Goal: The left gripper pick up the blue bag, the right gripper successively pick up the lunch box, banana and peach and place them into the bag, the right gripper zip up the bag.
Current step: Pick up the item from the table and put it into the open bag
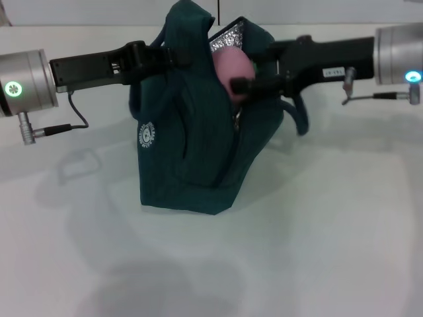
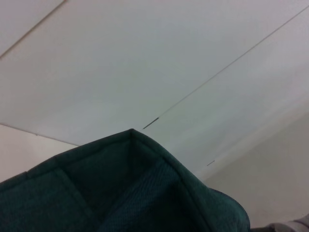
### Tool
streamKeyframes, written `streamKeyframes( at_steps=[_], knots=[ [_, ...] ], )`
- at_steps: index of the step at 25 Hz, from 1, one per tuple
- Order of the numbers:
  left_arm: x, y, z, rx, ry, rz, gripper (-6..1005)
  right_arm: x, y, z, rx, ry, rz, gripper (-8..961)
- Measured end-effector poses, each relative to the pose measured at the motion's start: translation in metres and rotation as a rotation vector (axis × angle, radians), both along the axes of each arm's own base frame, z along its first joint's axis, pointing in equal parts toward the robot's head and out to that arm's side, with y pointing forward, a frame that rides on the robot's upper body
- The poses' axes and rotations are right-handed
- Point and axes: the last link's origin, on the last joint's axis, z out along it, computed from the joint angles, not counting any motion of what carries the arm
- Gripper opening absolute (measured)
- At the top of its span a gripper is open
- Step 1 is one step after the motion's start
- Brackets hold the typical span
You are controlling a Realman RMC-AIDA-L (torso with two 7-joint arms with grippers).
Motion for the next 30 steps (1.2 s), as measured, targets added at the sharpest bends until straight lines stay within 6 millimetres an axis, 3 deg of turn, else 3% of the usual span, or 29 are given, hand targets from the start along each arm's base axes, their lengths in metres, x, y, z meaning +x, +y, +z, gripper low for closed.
streamKeyframes(
  at_steps=[5,10,21,27,30],
  knots=[
    [0.0,0.0,0.0,0.001,-0.001,0.0,43,-0.01,0.003,-0.001,0.012,0.014,0.023,700],
    [0.0,0.0,0.0,0.006,-0.001,-0.004,43,-0.019,0.004,-0.002,0.024,0.035,0.053,589],
    [0.002,0.001,0.0,0.007,0.0,-0.01,43,-0.028,-0.008,-0.023,-0.082,-0.023,0.093,460],
    [0.003,0.002,0.0,0.008,-0.001,-0.014,43,-0.03,-0.013,-0.019,-0.165,-0.019,0.063,266],
    [0.005,0.001,0.002,0.003,-0.015,-0.025,43,-0.029,-0.015,-0.018,-0.186,-0.018,0.049,267]
  ],
)
